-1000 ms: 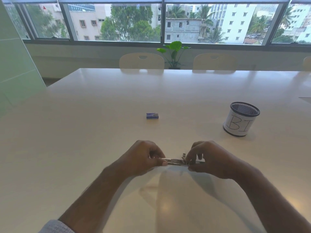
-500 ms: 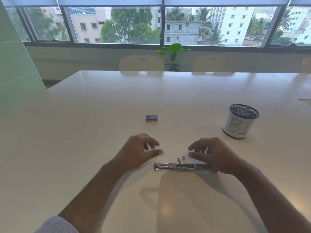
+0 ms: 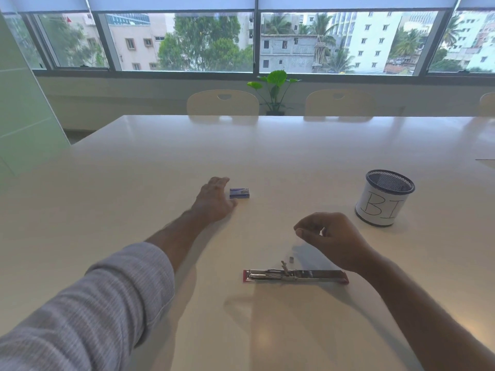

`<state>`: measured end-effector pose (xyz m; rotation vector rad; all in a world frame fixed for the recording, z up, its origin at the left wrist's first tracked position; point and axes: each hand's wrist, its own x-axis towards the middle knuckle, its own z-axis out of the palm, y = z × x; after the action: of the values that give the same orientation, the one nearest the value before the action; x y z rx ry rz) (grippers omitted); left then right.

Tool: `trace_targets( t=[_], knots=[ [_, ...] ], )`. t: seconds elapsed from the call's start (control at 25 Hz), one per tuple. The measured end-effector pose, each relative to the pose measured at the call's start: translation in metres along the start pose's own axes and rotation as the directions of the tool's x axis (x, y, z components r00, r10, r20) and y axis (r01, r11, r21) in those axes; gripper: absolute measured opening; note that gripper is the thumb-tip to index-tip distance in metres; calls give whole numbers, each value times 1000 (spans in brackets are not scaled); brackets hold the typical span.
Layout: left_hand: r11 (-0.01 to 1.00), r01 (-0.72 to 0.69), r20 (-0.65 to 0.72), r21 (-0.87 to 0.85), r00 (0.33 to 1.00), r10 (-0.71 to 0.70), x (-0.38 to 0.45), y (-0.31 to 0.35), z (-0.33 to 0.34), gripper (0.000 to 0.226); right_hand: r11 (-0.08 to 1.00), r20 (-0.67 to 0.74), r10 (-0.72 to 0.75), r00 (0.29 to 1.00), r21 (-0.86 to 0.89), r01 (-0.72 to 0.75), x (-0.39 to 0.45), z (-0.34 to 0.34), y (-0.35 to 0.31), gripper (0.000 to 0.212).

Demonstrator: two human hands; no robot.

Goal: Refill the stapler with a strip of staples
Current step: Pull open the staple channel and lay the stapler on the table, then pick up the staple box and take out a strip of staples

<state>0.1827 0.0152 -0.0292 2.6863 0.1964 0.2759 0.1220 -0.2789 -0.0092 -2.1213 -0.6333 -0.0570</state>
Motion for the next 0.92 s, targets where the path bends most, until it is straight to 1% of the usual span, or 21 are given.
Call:
trace_targets(
  t=[0.04, 0.12, 0.2, 0.24, 0.4, 0.48, 0.56, 0.6, 0.68, 0.72, 0.8, 0.84, 0.92],
  knots=[
    [1000, 9, 28, 26, 1000, -9, 6, 0, 2, 66, 1000, -5, 1, 1000, -3, -1, 3, 0, 1, 14],
    [999, -16, 46, 31, 999, 15, 12, 1, 5, 54, 1000, -16, 5, 1000, -3, -5, 8, -1, 2, 11],
    [998, -52, -7, -43, 999, 52, 12, 0, 6, 37, 1000, -25, 10, 1000, -3, -10, 12, -3, 2, 7],
    [995, -64, -42, -73, 997, 61, 9, -1, 6, 33, 1000, -31, 16, 999, 7, -16, 13, -3, 1, 6],
    [993, -67, -128, -97, 990, 54, -12, 1, 2, 28, 993, -85, 52, 995, 114, -42, 11, -2, -7, 5],
    [974, -59, -151, -221, 988, 26, -29, 8, -6, 25, 983, -120, 69, 990, 179, -47, 8, -2, -12, 6],
    [910, -62, -151, -410, 989, -1, -52, 19, -14, 23, 969, -147, 88, 985, 240, -50, 5, -1, -19, 8],
    [852, -61, -134, -520, 991, -11, -66, 26, -17, 23, 960, -153, 96, 983, 276, -51, 3, 1, -23, 9],
    [694, -53, -98, -718, 995, -26, -97, 38, -19, 25, 925, -151, 118, 981, 375, -53, -1, 8, -32, 12],
    [622, -56, -95, -781, 995, -30, -112, 44, -20, 26, 899, -143, 132, 981, 434, -58, -3, 13, -37, 13],
    [530, -68, -102, -845, 994, -34, -135, 54, -24, 28, 845, -107, 152, 983, 530, -73, -6, 22, -46, 14],
    [507, -73, -106, -859, 994, -37, -144, 58, -26, 29, 822, -81, 153, 985, 564, -81, -9, 26, -49, 15],
    [492, -73, -111, -868, 993, -48, -159, 64, -29, 30, 779, -44, 149, 988, 620, -90, -13, 30, -53, 16]
  ],
)
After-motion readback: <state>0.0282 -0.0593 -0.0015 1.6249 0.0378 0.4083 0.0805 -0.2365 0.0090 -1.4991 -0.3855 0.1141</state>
